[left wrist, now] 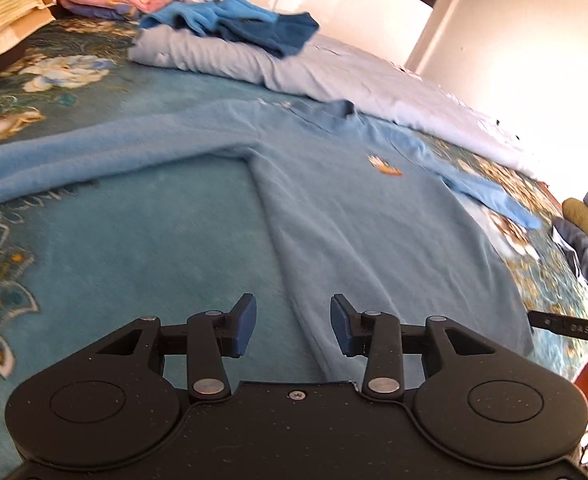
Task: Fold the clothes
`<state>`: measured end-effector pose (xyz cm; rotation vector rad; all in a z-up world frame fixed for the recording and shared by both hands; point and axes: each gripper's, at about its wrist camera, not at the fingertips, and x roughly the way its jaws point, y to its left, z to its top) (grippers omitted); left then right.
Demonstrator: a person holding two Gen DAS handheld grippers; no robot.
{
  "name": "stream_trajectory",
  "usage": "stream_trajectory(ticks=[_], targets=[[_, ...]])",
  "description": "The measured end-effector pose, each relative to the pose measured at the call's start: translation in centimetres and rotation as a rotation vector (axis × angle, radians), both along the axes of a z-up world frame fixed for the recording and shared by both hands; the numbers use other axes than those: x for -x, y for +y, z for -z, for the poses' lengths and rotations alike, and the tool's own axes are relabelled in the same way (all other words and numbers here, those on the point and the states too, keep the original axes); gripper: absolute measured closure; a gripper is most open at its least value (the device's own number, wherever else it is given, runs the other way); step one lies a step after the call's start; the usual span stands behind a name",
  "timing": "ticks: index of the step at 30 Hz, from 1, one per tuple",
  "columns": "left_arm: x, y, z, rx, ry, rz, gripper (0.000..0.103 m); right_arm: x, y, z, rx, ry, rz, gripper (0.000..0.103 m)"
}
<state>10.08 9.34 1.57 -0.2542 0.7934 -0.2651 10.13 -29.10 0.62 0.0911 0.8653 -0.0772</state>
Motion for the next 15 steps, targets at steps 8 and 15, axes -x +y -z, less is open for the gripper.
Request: stream_trajectory(ticks=[8,15], targets=[[0.5,-2.3,0.2,-0.031,0.026,0.024,0.06,-0.1,2.8,0.8,-0.003,0.009,-0.129,0.09],[0.6,-2.9,0.1,-0.047,0.027,0.024,0.059,0.9,-0.1,0.4,0.038,-0.003,-0.053,0.098]])
